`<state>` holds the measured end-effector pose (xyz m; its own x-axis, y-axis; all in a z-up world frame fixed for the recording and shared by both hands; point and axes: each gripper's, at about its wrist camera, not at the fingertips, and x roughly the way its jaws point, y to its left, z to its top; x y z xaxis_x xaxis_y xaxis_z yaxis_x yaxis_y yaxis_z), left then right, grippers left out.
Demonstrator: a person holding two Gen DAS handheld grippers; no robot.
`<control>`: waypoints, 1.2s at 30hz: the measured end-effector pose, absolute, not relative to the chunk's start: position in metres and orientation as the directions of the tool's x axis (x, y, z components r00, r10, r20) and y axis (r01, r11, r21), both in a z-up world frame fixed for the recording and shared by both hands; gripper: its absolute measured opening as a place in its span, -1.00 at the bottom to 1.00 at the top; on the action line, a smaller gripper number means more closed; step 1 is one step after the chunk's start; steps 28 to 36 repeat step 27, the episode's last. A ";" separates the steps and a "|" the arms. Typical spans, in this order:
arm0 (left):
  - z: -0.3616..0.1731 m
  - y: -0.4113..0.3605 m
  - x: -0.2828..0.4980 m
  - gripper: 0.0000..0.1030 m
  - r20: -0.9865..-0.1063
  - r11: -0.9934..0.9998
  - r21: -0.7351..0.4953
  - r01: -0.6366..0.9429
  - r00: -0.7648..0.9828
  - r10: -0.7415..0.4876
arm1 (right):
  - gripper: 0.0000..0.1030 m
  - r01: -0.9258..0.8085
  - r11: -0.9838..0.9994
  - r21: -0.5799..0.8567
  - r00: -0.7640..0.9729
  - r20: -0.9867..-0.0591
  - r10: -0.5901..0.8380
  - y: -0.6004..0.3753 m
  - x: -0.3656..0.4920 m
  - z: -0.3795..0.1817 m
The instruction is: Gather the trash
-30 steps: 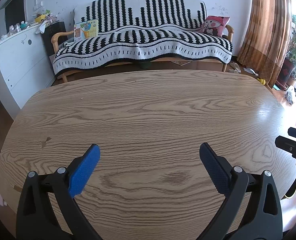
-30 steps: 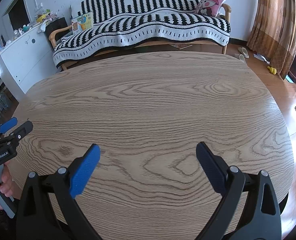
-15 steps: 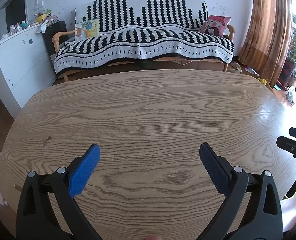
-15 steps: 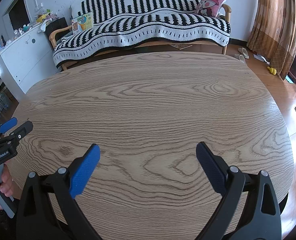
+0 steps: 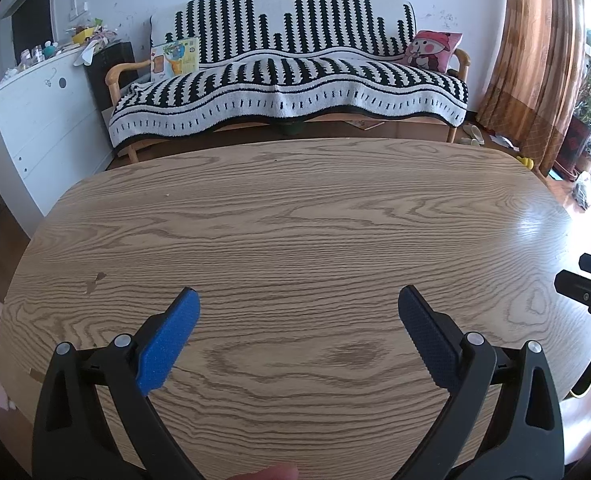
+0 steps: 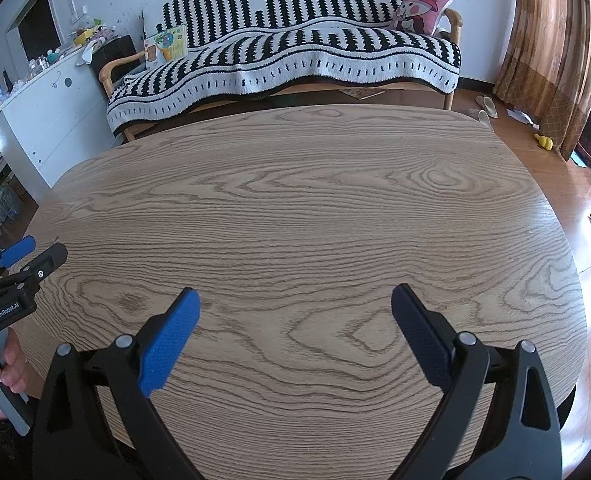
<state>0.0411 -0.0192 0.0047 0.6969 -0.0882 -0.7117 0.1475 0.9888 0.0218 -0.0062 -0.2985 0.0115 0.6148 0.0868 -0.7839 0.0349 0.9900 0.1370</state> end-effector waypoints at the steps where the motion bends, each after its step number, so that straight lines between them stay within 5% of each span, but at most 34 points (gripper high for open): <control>1: 0.005 -0.019 0.041 0.87 -0.712 0.989 0.023 0.147 0.697 -0.087 | 0.81 0.035 0.990 0.137 0.615 -0.784 0.087 -0.298 -0.007 0.011; 36: 0.010 -0.016 0.044 0.87 -0.713 0.988 0.038 0.150 0.696 -0.078 | 0.81 0.029 0.990 0.136 0.614 -0.784 0.090 -0.296 -0.006 0.011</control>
